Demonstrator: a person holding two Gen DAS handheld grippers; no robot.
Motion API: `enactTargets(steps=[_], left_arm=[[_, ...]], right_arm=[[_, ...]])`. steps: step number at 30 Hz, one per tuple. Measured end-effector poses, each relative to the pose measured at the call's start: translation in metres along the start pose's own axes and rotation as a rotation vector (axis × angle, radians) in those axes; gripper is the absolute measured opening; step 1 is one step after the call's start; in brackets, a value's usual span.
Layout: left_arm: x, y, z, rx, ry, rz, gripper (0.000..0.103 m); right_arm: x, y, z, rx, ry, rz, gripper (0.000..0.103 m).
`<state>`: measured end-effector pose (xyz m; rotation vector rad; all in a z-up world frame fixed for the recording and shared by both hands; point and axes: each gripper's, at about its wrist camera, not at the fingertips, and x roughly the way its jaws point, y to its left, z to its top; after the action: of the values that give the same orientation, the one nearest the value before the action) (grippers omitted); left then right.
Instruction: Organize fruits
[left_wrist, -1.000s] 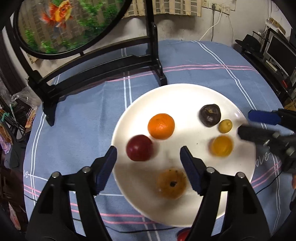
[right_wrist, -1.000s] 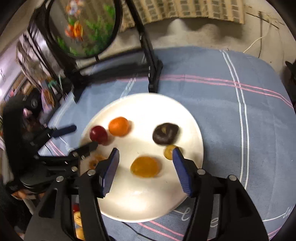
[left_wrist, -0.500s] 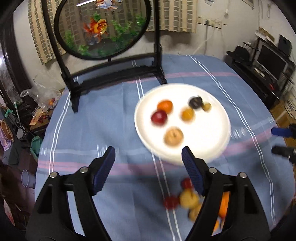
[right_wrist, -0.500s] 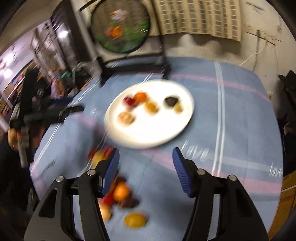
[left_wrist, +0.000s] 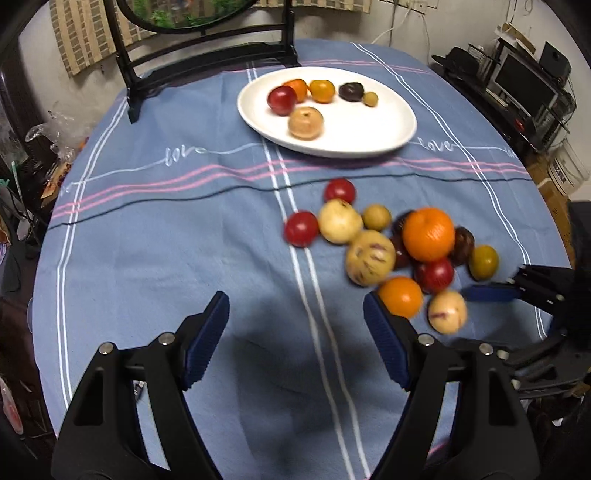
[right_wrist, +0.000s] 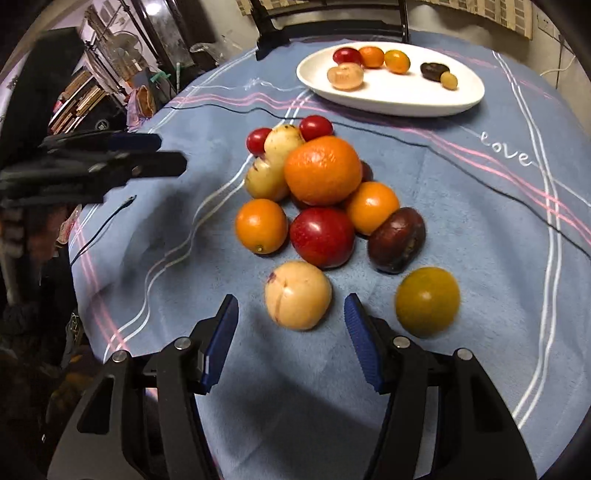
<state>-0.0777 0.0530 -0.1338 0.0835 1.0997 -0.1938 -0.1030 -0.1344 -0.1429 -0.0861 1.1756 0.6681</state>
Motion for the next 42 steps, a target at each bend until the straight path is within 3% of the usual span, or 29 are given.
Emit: enactTargets(steps=[1, 4, 12, 17, 19, 21, 22, 25, 34, 39, 41, 42], left_arm=[[0.001, -0.004, -0.002, 0.001, 0.007, -0.009, 0.077], [0.006, -0.016, -0.010, 0.013, 0.027, -0.031, 0.077], [0.027, -0.054, -0.011, 0.046, 0.064, -0.097, 0.077], [0.051, -0.058, -0.005, -0.009, 0.104, -0.104, 0.076], [0.057, -0.059, -0.003, -0.017, 0.112, -0.099, 0.070], [0.061, -0.062, -0.002, -0.015, 0.122, -0.128, 0.044], [0.060, -0.065, -0.001, -0.016, 0.122, -0.154, 0.041], [0.056, -0.072, -0.002, 0.027, 0.113, -0.110, 0.040], [0.033, -0.062, -0.008, 0.019, 0.086, -0.099, 0.040], [0.033, -0.055, -0.015, 0.001, 0.092, -0.102, 0.040], [0.036, -0.057, -0.016, 0.006, 0.097, -0.109, 0.040], [0.039, -0.058, -0.016, 0.007, 0.098, -0.110, 0.040]], right_arm=[[0.002, 0.001, 0.001, -0.001, -0.001, 0.015, 0.056], [0.009, 0.005, 0.002, -0.053, 0.019, -0.057, 0.039], [-0.032, -0.033, -0.010, 0.091, -0.039, -0.006, 0.038], [-0.035, -0.044, -0.018, 0.119, -0.038, 0.004, 0.038], [-0.033, -0.045, -0.018, 0.118, -0.033, 0.009, 0.038], [-0.034, -0.044, -0.021, 0.114, -0.030, 0.014, 0.038], [-0.035, -0.044, -0.022, 0.111, -0.030, 0.015, 0.038], [-0.037, -0.044, -0.020, 0.107, -0.034, 0.020, 0.038], [-0.037, -0.044, -0.021, 0.098, -0.037, 0.006, 0.037], [-0.030, -0.044, -0.022, 0.143, -0.019, 0.061, 0.045], [-0.026, -0.043, -0.018, 0.154, -0.034, 0.025, 0.067], [-0.025, -0.043, -0.016, 0.166, -0.050, 0.019, 0.067]])
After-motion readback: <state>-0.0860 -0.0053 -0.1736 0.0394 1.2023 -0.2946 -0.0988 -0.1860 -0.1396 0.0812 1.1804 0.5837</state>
